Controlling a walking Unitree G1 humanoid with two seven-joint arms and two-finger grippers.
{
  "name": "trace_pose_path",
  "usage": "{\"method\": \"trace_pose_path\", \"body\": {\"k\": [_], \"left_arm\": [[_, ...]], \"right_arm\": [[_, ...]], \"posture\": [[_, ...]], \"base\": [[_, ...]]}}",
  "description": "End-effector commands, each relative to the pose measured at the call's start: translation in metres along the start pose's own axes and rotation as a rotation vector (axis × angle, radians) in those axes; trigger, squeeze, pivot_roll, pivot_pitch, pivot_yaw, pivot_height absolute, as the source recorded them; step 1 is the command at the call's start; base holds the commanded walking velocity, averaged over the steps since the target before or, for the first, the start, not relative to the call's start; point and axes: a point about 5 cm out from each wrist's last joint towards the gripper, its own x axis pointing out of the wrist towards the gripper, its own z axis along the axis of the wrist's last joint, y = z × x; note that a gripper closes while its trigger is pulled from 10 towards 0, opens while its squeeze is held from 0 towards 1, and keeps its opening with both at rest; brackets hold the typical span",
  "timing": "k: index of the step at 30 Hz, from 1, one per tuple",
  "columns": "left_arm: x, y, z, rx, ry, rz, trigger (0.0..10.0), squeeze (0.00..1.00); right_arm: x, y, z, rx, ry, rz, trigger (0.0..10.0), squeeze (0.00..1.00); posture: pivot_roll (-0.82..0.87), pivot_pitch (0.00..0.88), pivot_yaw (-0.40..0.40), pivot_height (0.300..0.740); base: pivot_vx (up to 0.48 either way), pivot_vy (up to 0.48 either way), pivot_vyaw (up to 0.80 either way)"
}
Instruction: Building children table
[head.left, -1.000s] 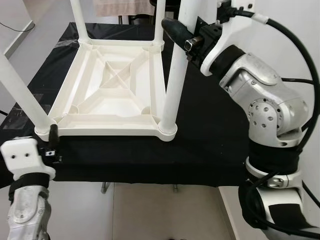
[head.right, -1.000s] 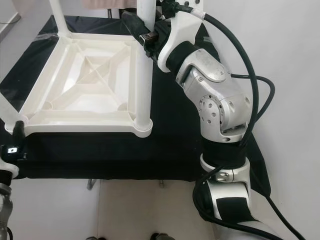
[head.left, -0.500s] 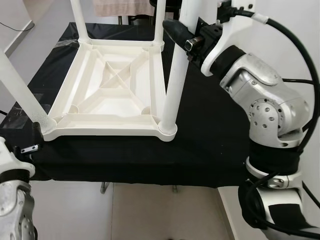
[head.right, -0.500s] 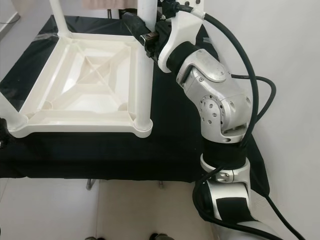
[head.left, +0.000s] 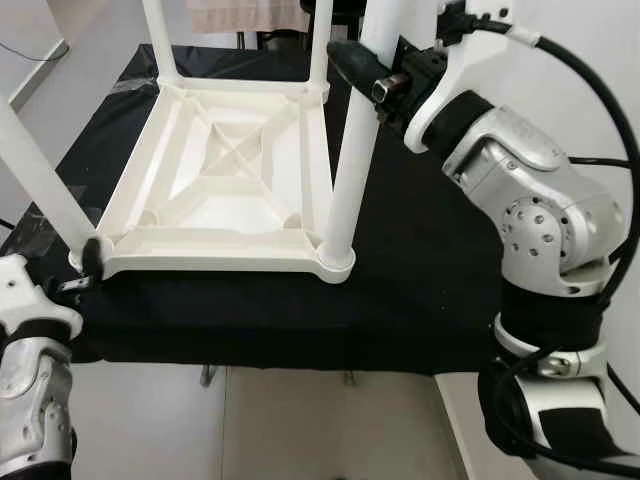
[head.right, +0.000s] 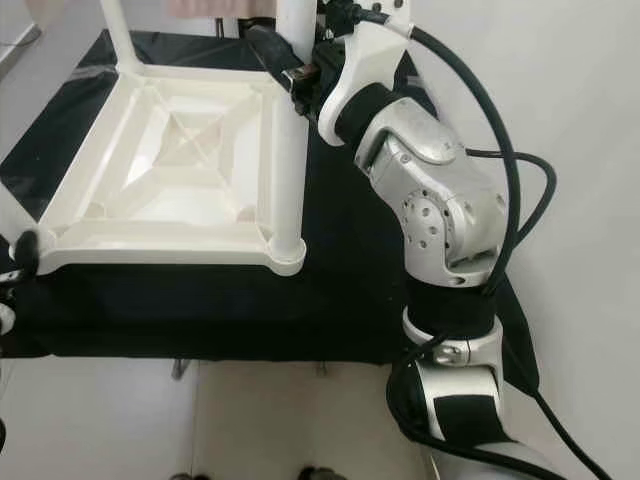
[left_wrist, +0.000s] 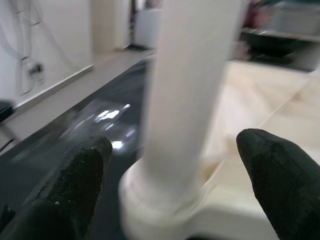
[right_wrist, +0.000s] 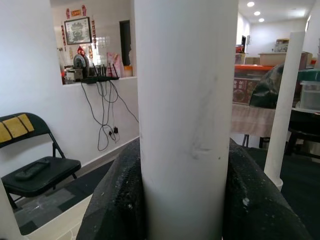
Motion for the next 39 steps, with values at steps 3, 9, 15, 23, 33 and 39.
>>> {"method": "trace_pose_path", "body": {"k": [3,9,15,23,33,39], "left_arm": [[0.007,0.006,0.0,0.017,0.01,-0.022,10.0,0.0],[0.015,0.016,0.01,0.035,-0.014,-0.006,10.0,0.0],[0.018,0.023,0.012,0.04,-0.018,0.012,10.0,0.0],[0.025,0.038,0.008,0.038,0.019,0.03,0.0,0.0],[0.037,0.041,0.004,0.003,0.05,0.008,0.0,0.0],[0.049,0.037,0.023,0.026,-0.007,-0.019,0.0,0.0]], "right_arm": [[-0.001,0.0,0.0,0.012,0.013,-0.002,10.0,0.0],[-0.002,-0.001,0.0,0.01,0.015,-0.006,10.0,0.0],[-0.002,-0.001,0.0,0.009,0.015,-0.011,10.0,0.0],[-0.002,-0.002,0.0,0.01,0.012,-0.021,10.0,0.0],[-0.004,-0.003,0.002,0.007,0.009,-0.029,10.0,0.0],[-0.005,-0.007,0.001,0.004,0.011,-0.058,10.0,0.0]], "posture": [[-0.04,0.193,-0.092,0.74],[-0.04,0.196,-0.092,0.74],[-0.04,0.198,-0.091,0.74],[-0.04,0.201,-0.097,0.74],[-0.06,0.208,-0.09,0.74],[-0.05,0.209,-0.082,0.74]], "base": [[0.0,0.0,0.0],[0.0,0.0,0.0],[0.0,0.0,0.0],[0.0,0.0,0.0],[0.0,0.0,0.0],[0.0,0.0,0.0]]}}
